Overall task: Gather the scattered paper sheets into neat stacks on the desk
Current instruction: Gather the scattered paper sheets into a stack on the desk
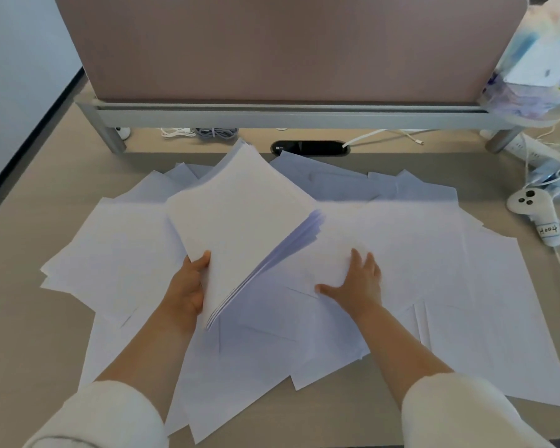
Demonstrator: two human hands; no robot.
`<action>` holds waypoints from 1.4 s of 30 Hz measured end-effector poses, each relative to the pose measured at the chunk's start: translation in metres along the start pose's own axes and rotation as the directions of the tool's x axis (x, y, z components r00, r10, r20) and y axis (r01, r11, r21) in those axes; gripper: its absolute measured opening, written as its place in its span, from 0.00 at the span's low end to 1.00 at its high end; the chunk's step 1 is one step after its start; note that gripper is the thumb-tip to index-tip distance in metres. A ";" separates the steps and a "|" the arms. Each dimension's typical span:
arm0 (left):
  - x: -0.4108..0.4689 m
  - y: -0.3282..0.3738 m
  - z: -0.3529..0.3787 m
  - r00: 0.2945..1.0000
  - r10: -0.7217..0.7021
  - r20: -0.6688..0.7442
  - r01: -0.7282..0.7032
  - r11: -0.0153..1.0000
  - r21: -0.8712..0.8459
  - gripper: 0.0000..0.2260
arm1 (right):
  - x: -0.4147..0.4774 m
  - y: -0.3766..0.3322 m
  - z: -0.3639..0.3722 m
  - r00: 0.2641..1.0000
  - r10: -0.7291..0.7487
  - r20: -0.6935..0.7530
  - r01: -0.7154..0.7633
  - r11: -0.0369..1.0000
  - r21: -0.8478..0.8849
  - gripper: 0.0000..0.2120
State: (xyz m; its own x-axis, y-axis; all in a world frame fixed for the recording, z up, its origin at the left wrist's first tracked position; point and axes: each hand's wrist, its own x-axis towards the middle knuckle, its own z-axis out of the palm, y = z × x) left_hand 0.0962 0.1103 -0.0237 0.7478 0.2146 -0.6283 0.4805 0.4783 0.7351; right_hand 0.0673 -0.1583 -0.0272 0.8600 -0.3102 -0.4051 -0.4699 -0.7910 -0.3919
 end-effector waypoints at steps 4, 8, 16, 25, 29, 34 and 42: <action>0.002 -0.005 0.003 1.000 -0.014 0.008 0.014 1.000 0.002 0.18 | 0.009 -0.010 -0.009 0.957 0.271 -0.101 -0.199 0.870 0.452 0.44; 0.002 -0.009 0.007 1.000 -0.010 0.028 0.010 1.000 0.008 0.18 | 0.023 -0.015 -0.021 0.876 0.471 0.098 -0.355 0.494 0.794 0.41; 0.008 -0.019 0.005 0.997 -0.069 0.021 0.068 0.997 0.044 0.20 | 0.029 -0.008 -0.024 0.831 0.475 0.288 -0.480 0.351 0.804 0.13; 0.011 -0.021 0.003 0.996 -0.082 0.035 0.080 0.995 0.051 0.20 | 0.028 -0.004 -0.016 0.883 0.404 0.239 -0.361 0.259 0.896 0.29; 0.012 -0.022 0.001 0.996 -0.066 0.060 0.064 0.997 0.045 0.20 | 0.020 -0.006 -0.011 0.926 0.336 0.173 -0.327 0.481 0.813 0.07; 0.007 -0.014 -0.001 0.985 0.004 0.173 -0.021 0.995 0.096 0.18 | 0.013 -0.003 -0.054 0.845 0.442 -0.301 -0.043 0.617 0.786 0.03; 0.007 -0.014 0.031 0.986 0.026 0.167 -0.092 0.913 0.399 0.16 | -0.011 -0.021 -0.101 0.221 -0.408 -0.886 0.586 0.781 -0.214 0.11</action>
State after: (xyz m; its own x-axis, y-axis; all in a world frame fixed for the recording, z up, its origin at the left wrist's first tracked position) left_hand 0.1093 0.0783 -0.0305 0.8261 0.0819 -0.5576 0.5525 0.0774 0.8299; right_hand 0.0874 -0.1920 0.0692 0.5578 -0.2128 0.8022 0.1799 -0.9126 -0.3672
